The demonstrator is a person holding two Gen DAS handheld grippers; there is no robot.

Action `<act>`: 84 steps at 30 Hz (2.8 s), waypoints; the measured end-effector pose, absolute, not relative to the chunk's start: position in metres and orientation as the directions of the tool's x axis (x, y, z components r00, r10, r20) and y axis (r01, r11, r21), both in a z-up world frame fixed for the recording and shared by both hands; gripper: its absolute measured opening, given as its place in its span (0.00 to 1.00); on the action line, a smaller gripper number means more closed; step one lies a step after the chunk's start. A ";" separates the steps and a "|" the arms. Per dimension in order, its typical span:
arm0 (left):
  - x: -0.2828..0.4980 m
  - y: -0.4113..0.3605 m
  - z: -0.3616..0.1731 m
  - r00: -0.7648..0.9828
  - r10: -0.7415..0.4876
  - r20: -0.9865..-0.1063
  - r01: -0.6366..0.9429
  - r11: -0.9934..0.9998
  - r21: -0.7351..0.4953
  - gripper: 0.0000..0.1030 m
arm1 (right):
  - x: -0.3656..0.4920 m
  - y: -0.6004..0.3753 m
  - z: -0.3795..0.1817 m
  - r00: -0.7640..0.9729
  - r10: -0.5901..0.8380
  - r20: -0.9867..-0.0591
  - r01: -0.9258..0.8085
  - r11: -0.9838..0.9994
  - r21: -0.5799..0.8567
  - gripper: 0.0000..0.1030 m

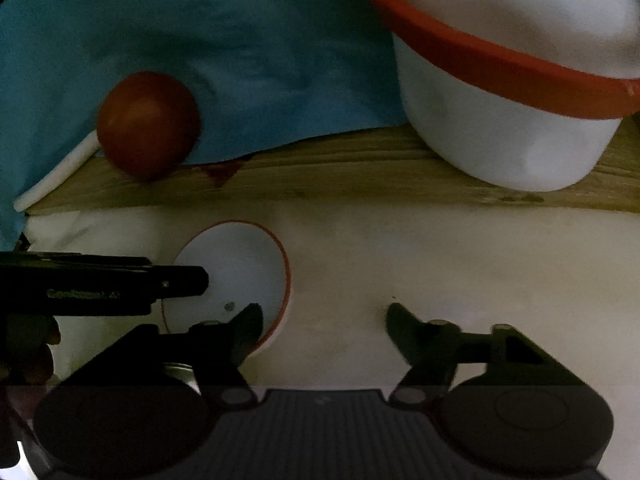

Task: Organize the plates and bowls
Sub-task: 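Move both grippers to the rim of the second white bowl, then close both grippers on the rim of the second white bowl, then lift the second white bowl and carry it over the nested bowls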

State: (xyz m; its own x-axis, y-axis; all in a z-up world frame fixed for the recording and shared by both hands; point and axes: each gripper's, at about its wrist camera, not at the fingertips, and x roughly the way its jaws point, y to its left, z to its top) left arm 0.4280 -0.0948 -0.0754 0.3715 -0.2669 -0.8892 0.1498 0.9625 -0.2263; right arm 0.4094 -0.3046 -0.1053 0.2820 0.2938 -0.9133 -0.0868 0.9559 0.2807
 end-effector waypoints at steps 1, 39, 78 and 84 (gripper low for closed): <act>0.429 -0.096 -0.075 0.371 -0.270 -0.889 0.150 0.962 -0.230 0.62 | 0.409 -0.304 -0.105 0.282 0.303 -0.910 -0.089 0.953 0.290 0.58; 0.421 -0.083 -0.047 0.373 -0.397 -0.839 0.108 0.916 -0.386 0.04 | 0.410 -0.293 -0.083 0.323 0.372 -0.870 -0.097 0.928 0.361 0.10; 0.297 0.011 0.034 0.569 -0.339 -0.749 0.004 0.912 -0.410 0.04 | 0.322 -0.218 0.022 0.414 0.461 -0.785 -0.286 0.884 0.369 0.10; 0.278 0.033 0.035 0.581 -0.326 -0.746 -0.018 0.911 -0.412 0.04 | 0.308 -0.196 0.029 0.403 0.474 -0.783 -0.320 0.874 0.365 0.10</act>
State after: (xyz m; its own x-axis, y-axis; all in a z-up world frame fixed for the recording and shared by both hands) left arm 0.2775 0.0334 0.0352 0.5812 -0.3261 -0.7456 -0.0177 0.9109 -0.4122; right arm 0.3083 -0.1964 0.0285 0.4031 0.4742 -0.7827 -0.3200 0.8743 0.3649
